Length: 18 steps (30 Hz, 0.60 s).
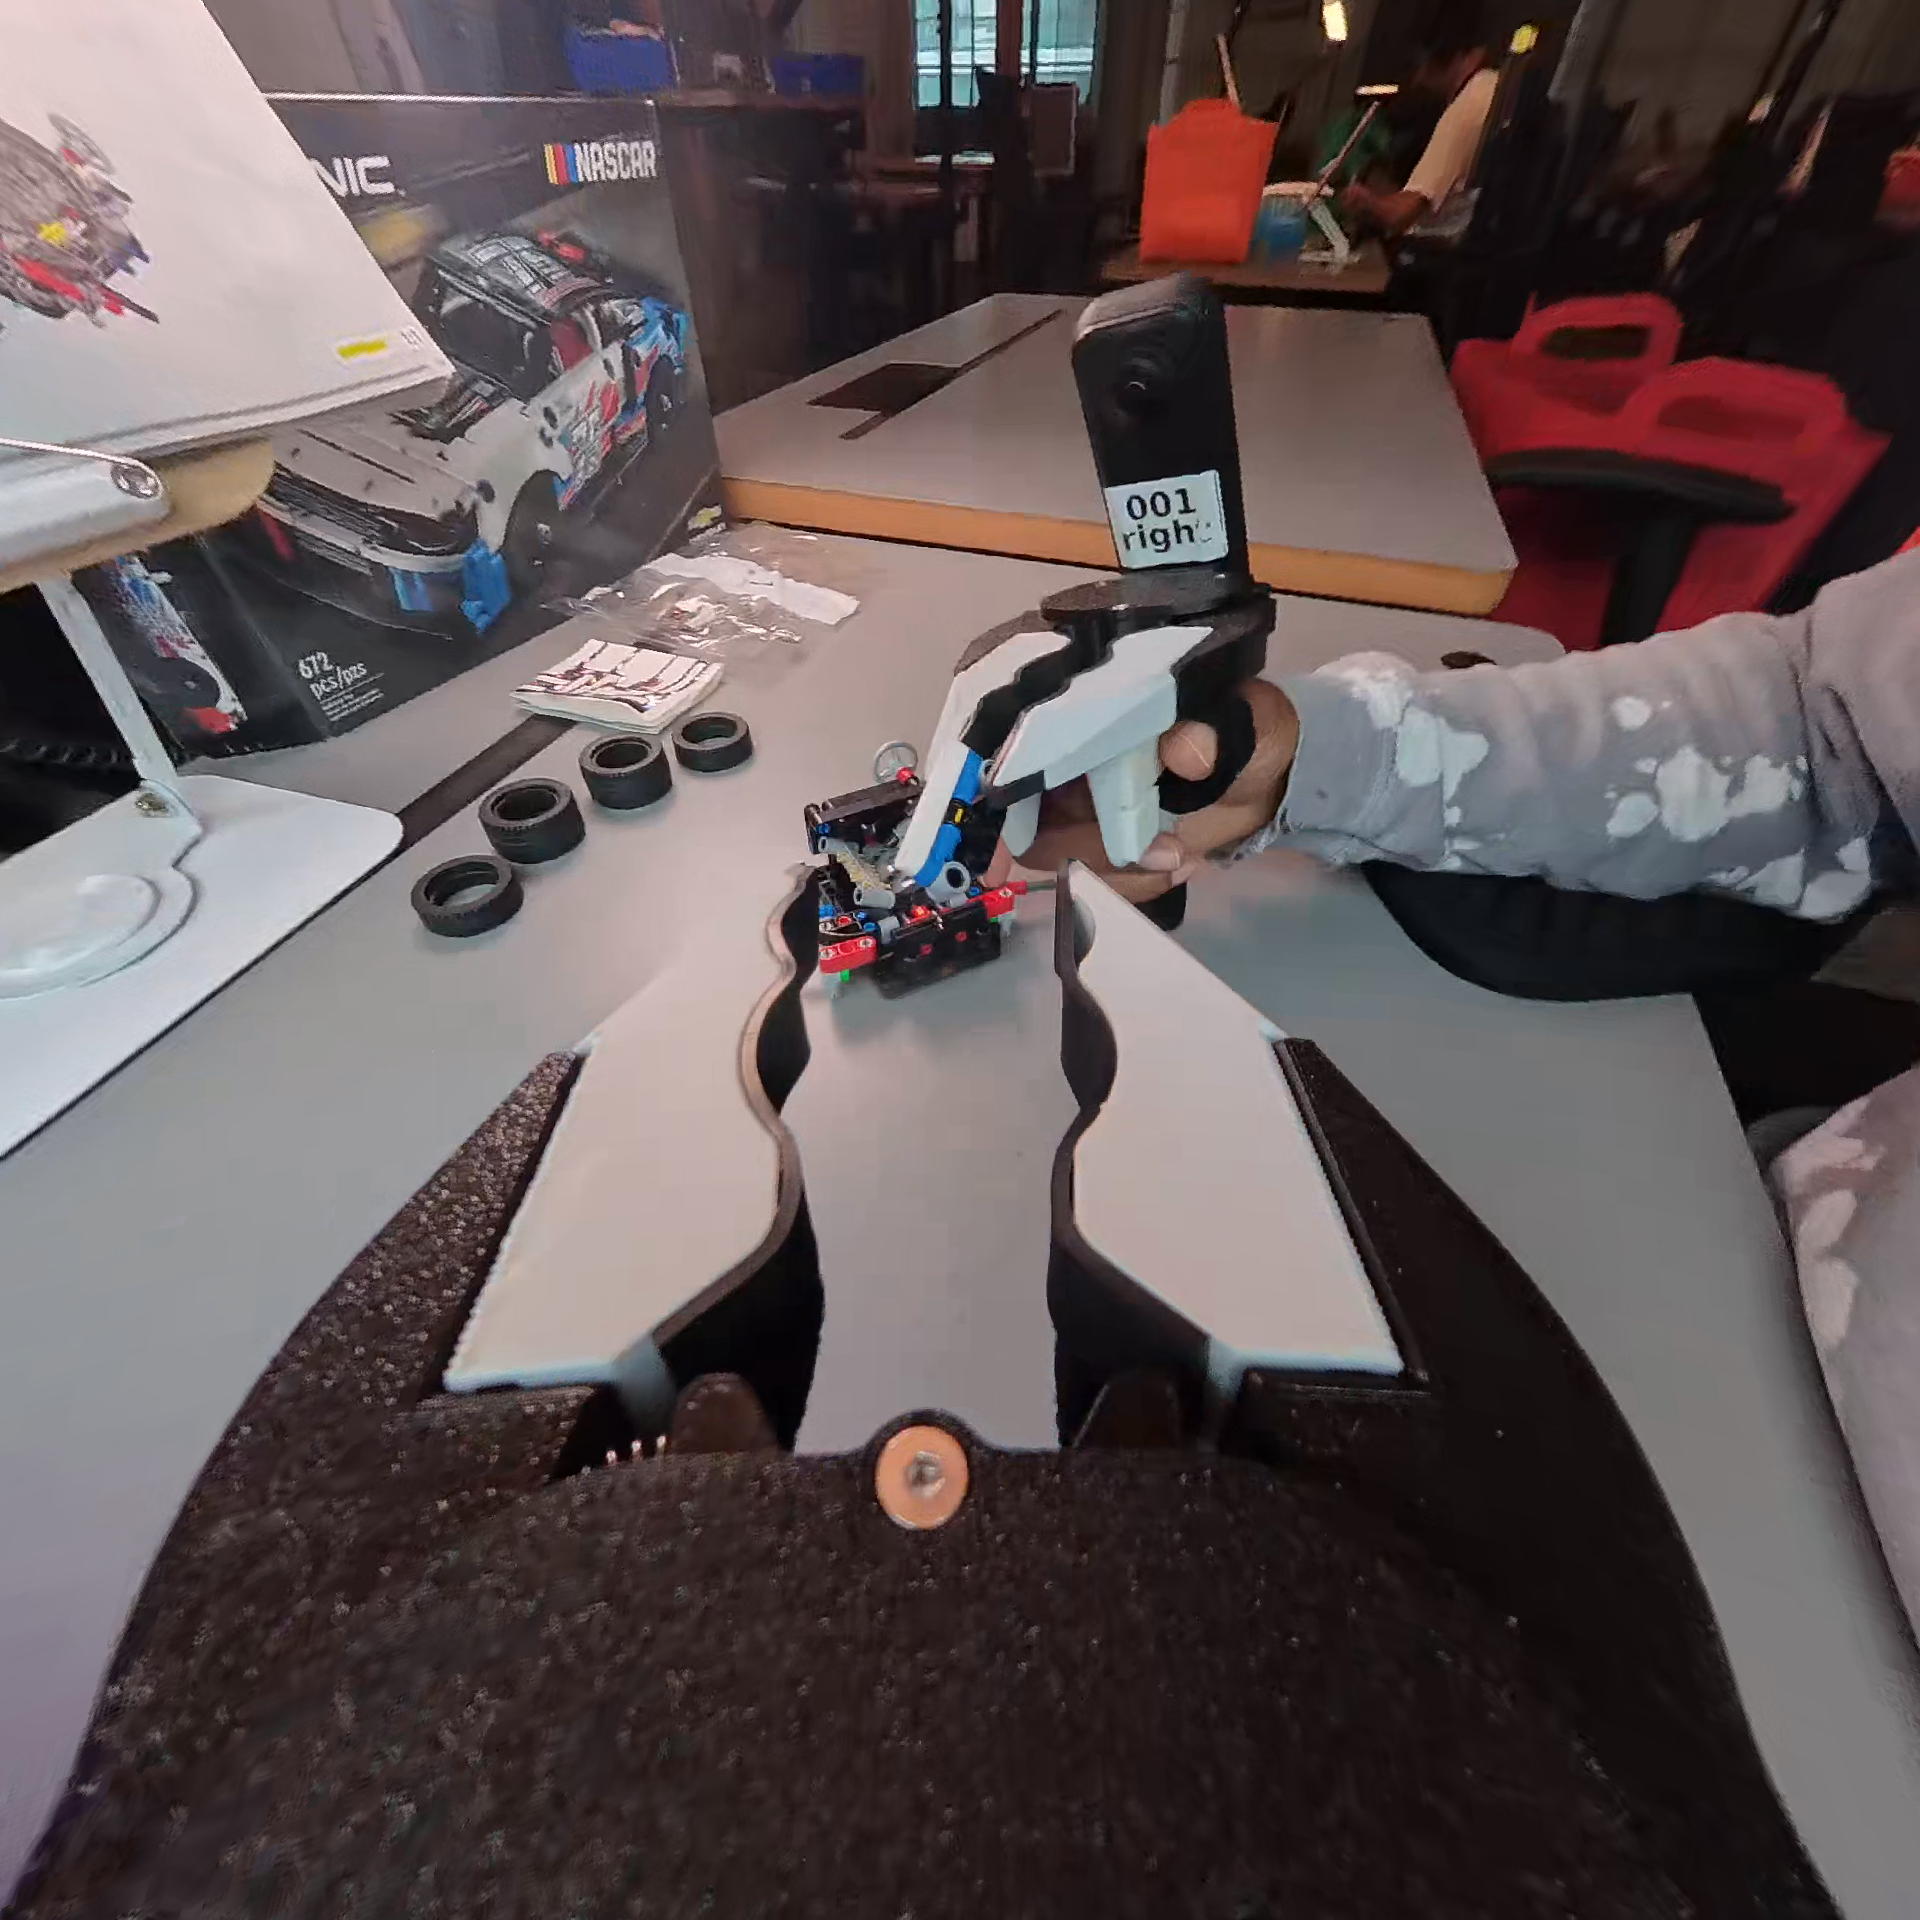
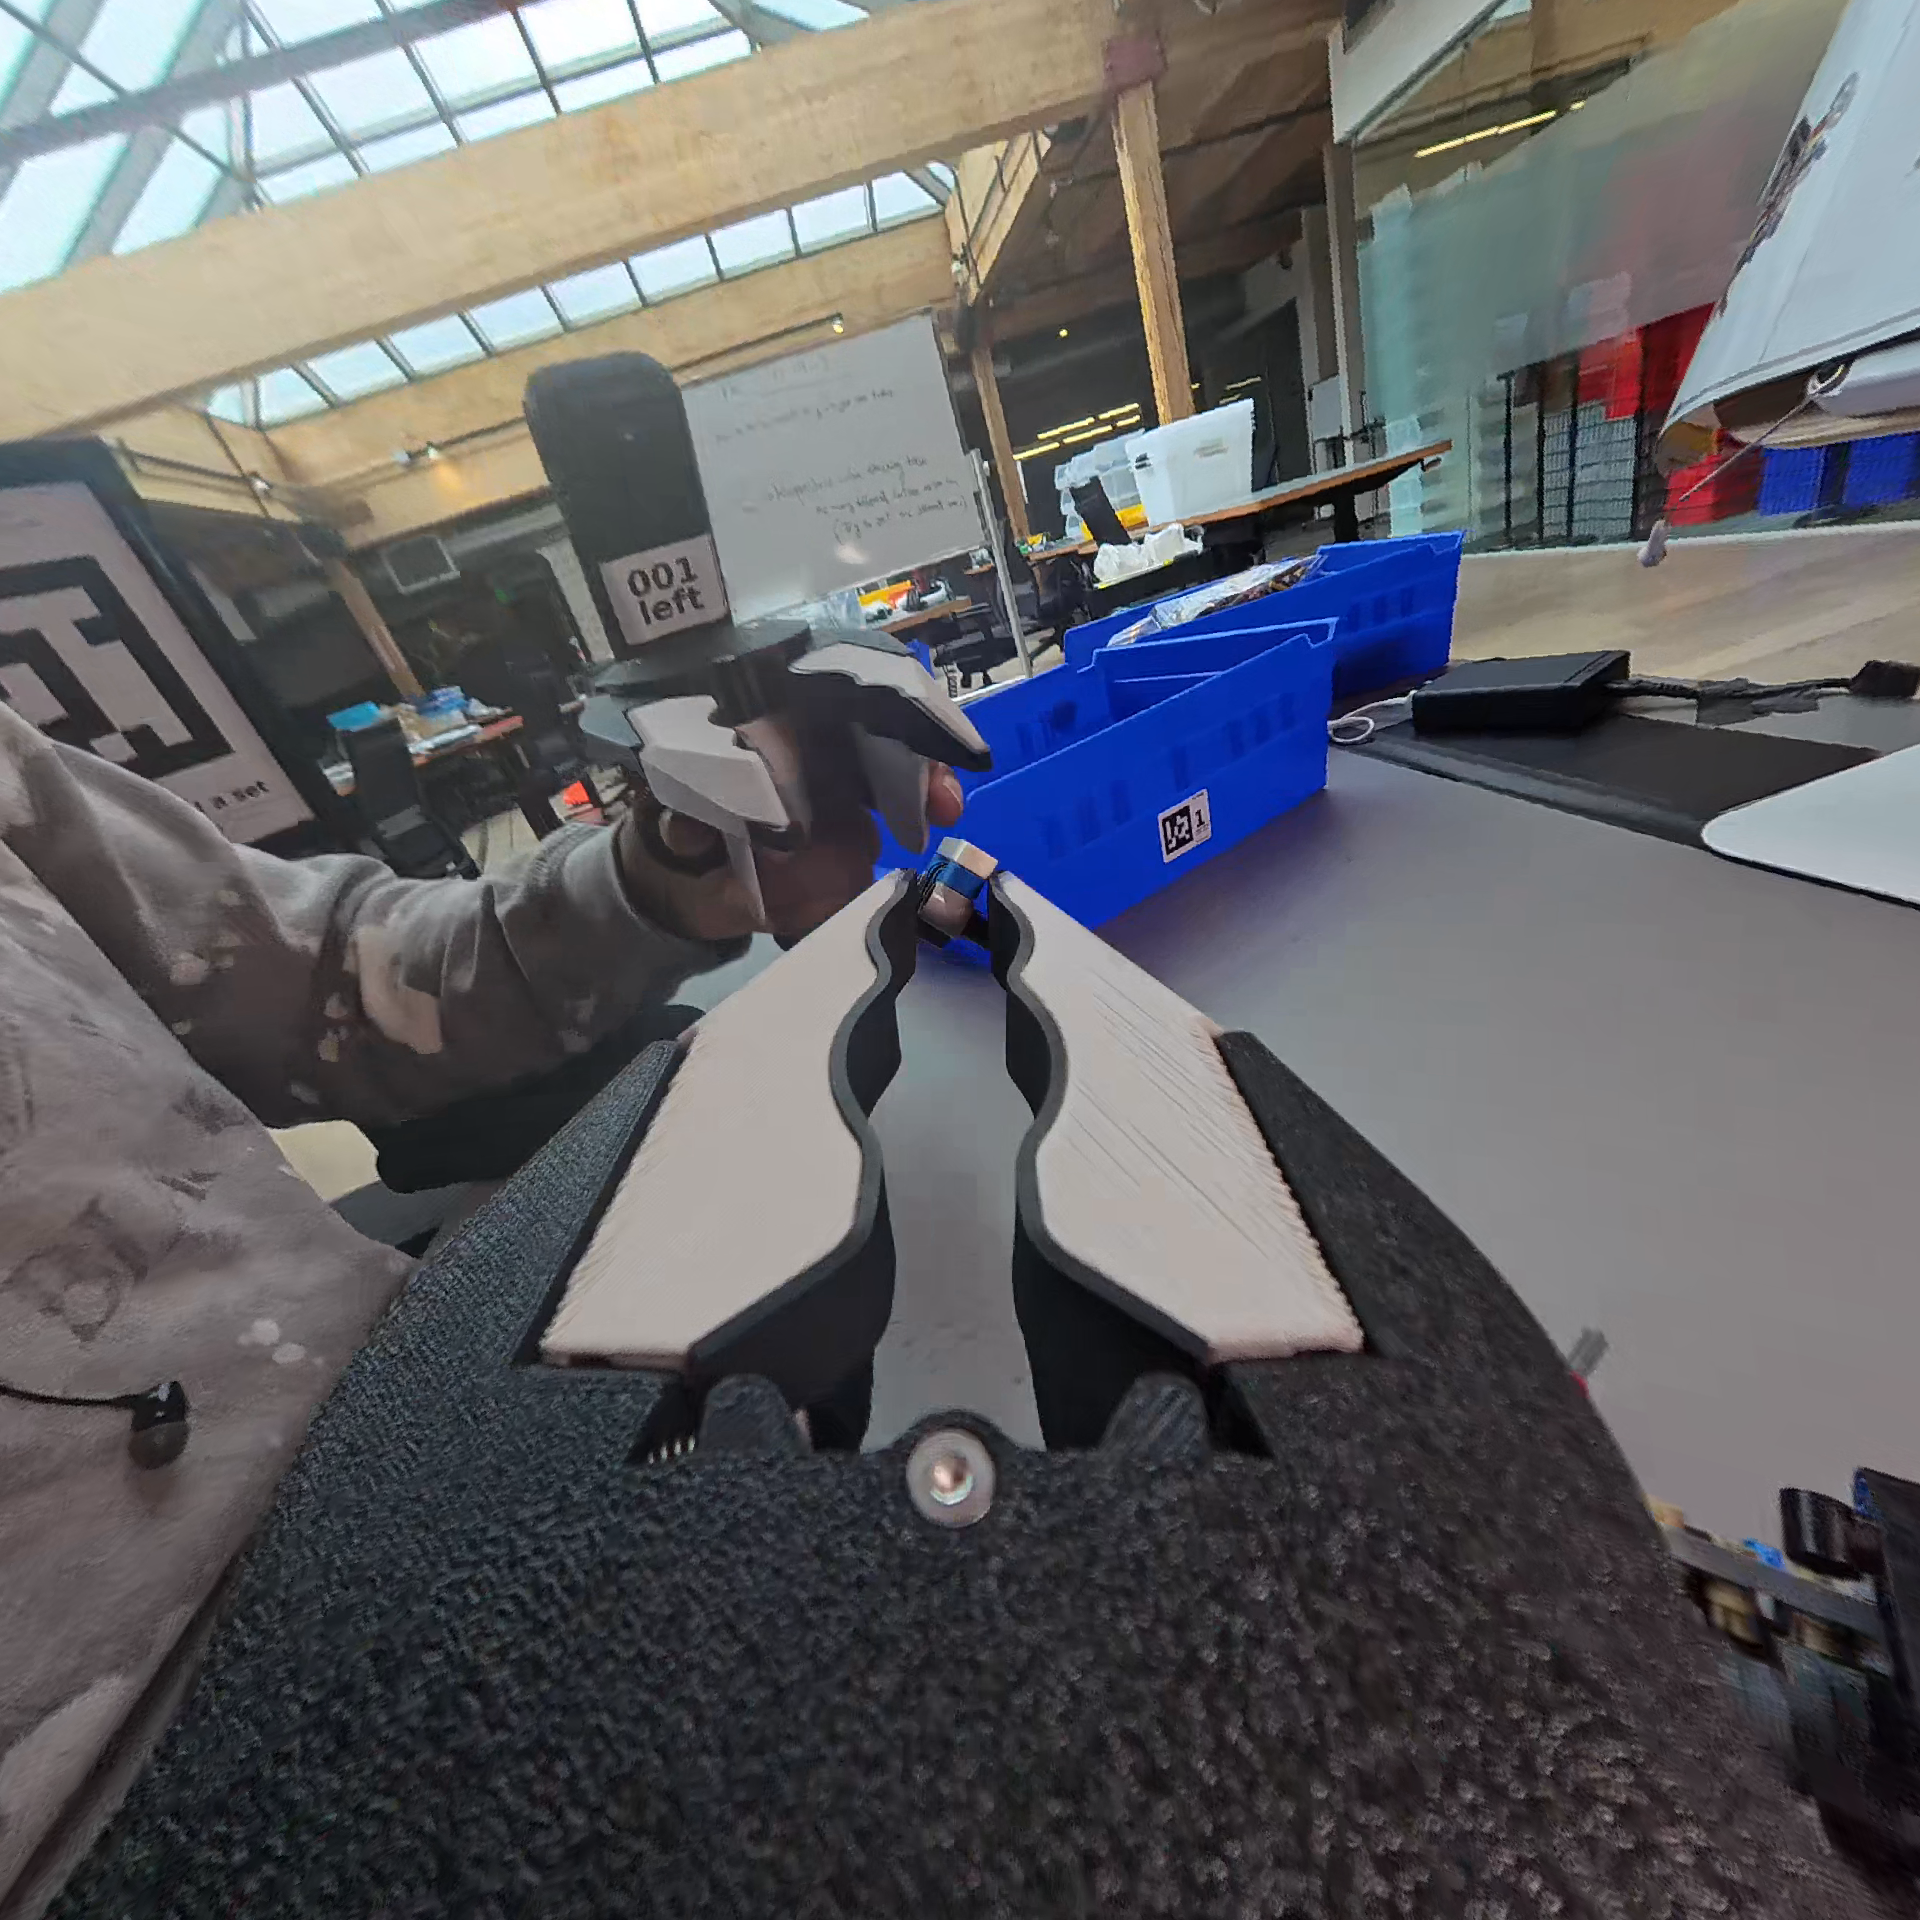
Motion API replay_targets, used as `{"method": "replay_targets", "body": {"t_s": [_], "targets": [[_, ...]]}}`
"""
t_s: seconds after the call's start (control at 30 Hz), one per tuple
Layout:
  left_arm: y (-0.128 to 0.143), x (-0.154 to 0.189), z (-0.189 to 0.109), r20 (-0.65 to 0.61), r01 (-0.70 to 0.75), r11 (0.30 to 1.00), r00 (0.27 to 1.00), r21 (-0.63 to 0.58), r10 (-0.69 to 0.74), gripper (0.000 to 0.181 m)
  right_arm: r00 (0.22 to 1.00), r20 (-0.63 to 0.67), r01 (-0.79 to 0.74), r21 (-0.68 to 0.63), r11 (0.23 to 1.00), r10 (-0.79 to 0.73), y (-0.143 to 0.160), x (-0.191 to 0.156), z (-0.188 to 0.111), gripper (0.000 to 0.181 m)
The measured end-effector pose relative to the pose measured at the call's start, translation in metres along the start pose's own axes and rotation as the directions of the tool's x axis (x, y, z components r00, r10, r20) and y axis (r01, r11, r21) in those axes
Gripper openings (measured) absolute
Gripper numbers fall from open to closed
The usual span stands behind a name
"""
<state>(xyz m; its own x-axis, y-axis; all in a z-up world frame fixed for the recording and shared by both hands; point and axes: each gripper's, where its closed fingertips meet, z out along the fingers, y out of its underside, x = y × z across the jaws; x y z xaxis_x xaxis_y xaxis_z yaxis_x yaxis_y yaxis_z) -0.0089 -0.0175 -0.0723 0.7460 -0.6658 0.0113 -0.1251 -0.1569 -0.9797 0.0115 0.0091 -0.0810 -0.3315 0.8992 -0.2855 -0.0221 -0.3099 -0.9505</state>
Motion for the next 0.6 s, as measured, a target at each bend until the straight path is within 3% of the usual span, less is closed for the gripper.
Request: {"method": "replay_targets", "body": {"t_s": [0.13, 0.2, 0.3, 0.4, 0.5, 0.6], "targets": [[0.005, -0.004, 0.019, -0.075, 0.018, 0.996, 0.997, 0.084, -0.012, 0.038, 0.997, 0.030, -0.078, 0.026, 0.997, 0.077, 0.000, -0.004, 0.004, 0.013], [0.013, 0.005, 0.022, -0.181, 0.118, 0.990, 0.978, 0.080, -0.102, 0.031, 0.998, 0.036, -0.055, 0.012, 0.998, 0.054, 0.002, -0.007, 0.006, 0.013], [0.032, 0.007, 0.023, -0.209, 0.187, 0.982, 0.962, 0.035, -0.176, 0.024, 0.999, 0.014, 0.050, -0.051, 0.997, -0.049, 0.011, -0.010, 0.011, 0.013], [0.049, -0.006, 0.027, -0.084, 0.138, 0.990, 0.987, -0.021, -0.139, 0.012, 0.974, -0.061, 0.209, -0.139, 0.968, -0.219, 0.022, -0.003, 0.012, 0.013], [0.062, -0.025, 0.030, 0.092, -0.009, 0.994, 0.996, -0.108, 0.019, 0.017, 0.956, -0.134, 0.230, -0.213, 0.950, -0.261, 0.031, 0.011, 0.010, 0.013], [0.078, -0.037, 0.030, 0.212, -0.154, 0.959, 0.955, -0.237, 0.206, 0.024, 0.946, -0.140, 0.247, -0.281, 0.927, -0.294, 0.046, 0.017, 0.011, 0.013]]}}
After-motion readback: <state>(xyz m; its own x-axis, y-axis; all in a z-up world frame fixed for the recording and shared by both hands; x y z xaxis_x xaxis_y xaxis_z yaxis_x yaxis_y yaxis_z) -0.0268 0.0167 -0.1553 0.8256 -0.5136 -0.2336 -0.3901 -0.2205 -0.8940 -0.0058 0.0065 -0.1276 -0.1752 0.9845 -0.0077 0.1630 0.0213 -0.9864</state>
